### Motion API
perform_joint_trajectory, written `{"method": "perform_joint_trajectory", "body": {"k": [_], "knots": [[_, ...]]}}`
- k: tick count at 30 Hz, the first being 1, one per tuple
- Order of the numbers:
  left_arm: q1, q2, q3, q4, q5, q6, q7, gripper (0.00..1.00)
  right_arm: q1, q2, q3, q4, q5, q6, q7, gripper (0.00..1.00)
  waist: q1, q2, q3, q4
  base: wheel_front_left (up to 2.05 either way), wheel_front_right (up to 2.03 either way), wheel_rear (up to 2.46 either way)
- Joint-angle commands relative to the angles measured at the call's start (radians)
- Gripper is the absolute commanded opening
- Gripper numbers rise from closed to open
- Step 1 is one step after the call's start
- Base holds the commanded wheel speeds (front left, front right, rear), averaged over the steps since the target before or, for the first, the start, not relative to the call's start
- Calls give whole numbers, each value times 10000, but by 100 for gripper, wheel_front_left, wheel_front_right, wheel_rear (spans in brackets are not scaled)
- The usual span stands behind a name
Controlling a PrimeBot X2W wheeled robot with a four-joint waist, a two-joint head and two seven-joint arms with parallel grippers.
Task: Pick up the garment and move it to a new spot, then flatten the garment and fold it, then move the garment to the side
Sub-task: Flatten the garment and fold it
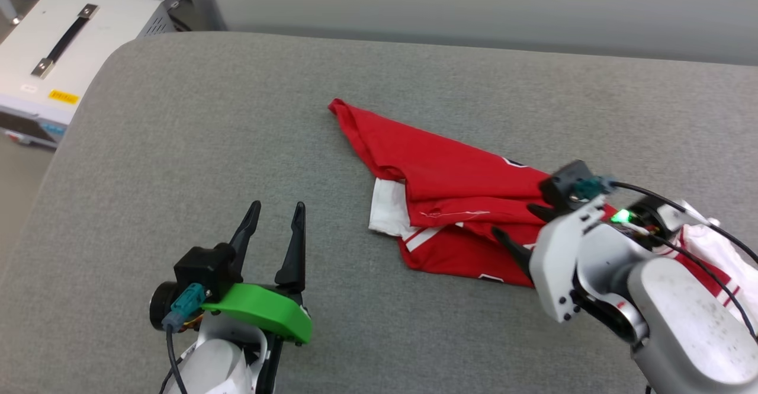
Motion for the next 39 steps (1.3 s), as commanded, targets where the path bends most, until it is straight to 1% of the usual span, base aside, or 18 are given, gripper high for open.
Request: {"method": "perform_joint_trajectory", "body": {"k": [1,7,9,13,14,15,16,21,27,32,37,38,39], "knots": [[-200,-78,-37,60,-9,-46,-73,100,-449,-109,395,192,97,-9,93,100,0,-1,281,321,0,0,0],[-466,-312,-174,305,11,-186,-147,100,-1879,-167,1935,1635,546,-9,153,100,0,-1,594,755,0,0,0],[-526,-376,-174,386,12,-219,-169,100,-2238,-174,2230,2174,661,-9,-6,100,0,-1,668,866,0,0,0],[-562,-445,-126,528,26,-269,-201,100,-2698,-111,2505,3209,938,-9,-278,100,0,-1,725,965,0,0,0],[-570,-458,-118,555,33,-282,-206,100,-2776,-98,2552,3378,1003,-9,-336,52,0,-1,729,978,0,0,0],[-585,-474,-104,592,40,-299,-211,100,-2885,-99,2583,3546,1055,-9,-469,8,0,-1,728,987,0,0,0],[-594,-485,-92,622,46,-309,-215,100,-2957,-92,2580,3670,1119,-9,-573,0,0,-1,719,987,0,0,0],[-555,-534,1,717,74,-337,-227,100,-3393,-95,2131,4099,1402,-9,-1311,0,0,-1,617,903,0,0,0],[-538,-583,81,711,142,-405,-232,100,-3843,-361,777,4788,1560,-9,-2035,0,0,-1,555,776,0,0,0],[-520,-612,128,708,209,-471,-233,100,-3730,-581,-599,6000,1696,-9,-2404,0,0,-1,590,736,0,0,0],[-487,-631,182,771,242,-515,-234,100,-3235,-501,-1309,7133,1898,-9,-2779,0,0,-1,631,679,0,0,0],[-484,-630,185,791,252,-527,-234,100,-3109,-455,-1394,7347,1947,-9,-2880,11,0,-1,632,663,0,0,0],[-483,-630,190,805,259,-533,-234,100,-3014,-400,-1476,7489,2019,-9,-2991,33,0,-1,630,649,0,0,0]]}}
